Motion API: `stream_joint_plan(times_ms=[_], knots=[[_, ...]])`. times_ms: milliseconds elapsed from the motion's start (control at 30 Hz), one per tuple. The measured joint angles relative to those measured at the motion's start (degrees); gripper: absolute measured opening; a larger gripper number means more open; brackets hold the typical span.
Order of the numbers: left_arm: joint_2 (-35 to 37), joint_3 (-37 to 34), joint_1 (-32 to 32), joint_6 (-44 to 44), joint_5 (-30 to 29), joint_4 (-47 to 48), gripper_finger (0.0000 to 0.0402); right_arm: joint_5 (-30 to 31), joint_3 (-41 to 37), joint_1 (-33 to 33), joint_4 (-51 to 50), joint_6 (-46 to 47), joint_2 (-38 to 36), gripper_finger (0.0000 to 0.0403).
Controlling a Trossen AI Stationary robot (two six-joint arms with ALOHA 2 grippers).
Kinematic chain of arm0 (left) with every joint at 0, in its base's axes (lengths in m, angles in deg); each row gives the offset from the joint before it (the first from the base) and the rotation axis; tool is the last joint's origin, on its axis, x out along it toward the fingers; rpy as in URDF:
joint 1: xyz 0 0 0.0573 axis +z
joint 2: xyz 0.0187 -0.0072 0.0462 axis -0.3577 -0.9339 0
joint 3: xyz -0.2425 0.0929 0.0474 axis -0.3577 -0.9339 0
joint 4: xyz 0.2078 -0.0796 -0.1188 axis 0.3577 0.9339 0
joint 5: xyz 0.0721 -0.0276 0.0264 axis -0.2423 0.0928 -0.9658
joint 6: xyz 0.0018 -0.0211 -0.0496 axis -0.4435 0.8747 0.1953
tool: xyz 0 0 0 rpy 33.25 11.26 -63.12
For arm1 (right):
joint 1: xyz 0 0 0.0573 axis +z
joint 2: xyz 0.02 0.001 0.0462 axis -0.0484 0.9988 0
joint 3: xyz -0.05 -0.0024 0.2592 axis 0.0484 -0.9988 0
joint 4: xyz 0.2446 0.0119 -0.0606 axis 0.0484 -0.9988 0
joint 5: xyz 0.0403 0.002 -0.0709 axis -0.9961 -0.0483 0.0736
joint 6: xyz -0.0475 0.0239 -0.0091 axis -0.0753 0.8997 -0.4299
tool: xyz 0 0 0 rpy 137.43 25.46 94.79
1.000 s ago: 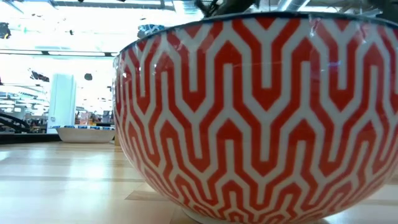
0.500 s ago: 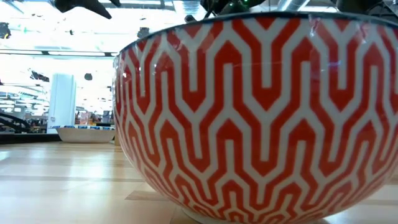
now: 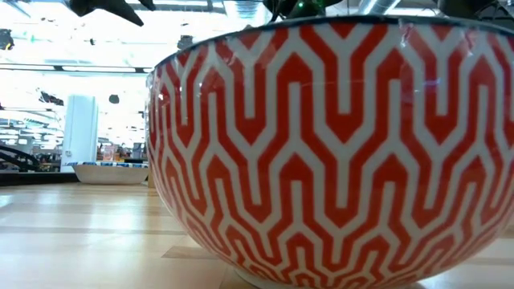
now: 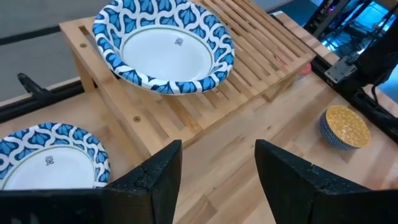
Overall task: Place and stack bowls onto a shelf
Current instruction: Stack the big white bowl on top of the big white bowl
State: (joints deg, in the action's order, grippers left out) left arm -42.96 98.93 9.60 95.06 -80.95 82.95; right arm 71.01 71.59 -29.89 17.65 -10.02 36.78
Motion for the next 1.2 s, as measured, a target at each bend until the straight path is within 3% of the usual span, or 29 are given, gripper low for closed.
stream_joint_plan(times_ms=[267,500,600,733,867,967,1067,1200], knots=[[-0.3,-0.1,-1.5,4.5,-0.1,5.8,0.0186,1.6,0.0,3.7,-7.2,-8.0,-4.2,0.0215],[-0.3,-4.6,-4.8,12.1,0.2,6.1,0.0187,14.1,-1.5,8.7,-19.1,-12.2,-8.2,0.0215],[-0.3,-7.7,-6.2,16.4,2.1,5.9,0.0187,16.1,-5.7,9.9,-22.7,-10.6,-10.2,0.0215],[-0.3,-12.2,-8.5,20.8,10.1,5.9,0.0187,16.1,-13.8,12.1,-23.2,-7.6,-14.8,0.0215],[-0.3,-17.7,-11.4,20.9,26.7,5.8,0.0187,16.4,-21.7,15.0,-23.6,-3.0,-21.4,0.0214],[-0.3,-21.9,-14.1,22.9,34.7,5.0,0.0187,16.9,-27.0,16.8,-22.3,-0.5,-25.5,0.0214],[-0.3,-25.7,-15.9,23.3,38.1,1.7,0.0187,16.1,-32.0,18.6,-19.8,1.2,-29.1,0.0214],[-0.3,-30.2,-16.5,22.5,37.8,-5.9,0.0187,13.9,-41.1,21.3,-19.2,5.9,-31.0,0.0214]])
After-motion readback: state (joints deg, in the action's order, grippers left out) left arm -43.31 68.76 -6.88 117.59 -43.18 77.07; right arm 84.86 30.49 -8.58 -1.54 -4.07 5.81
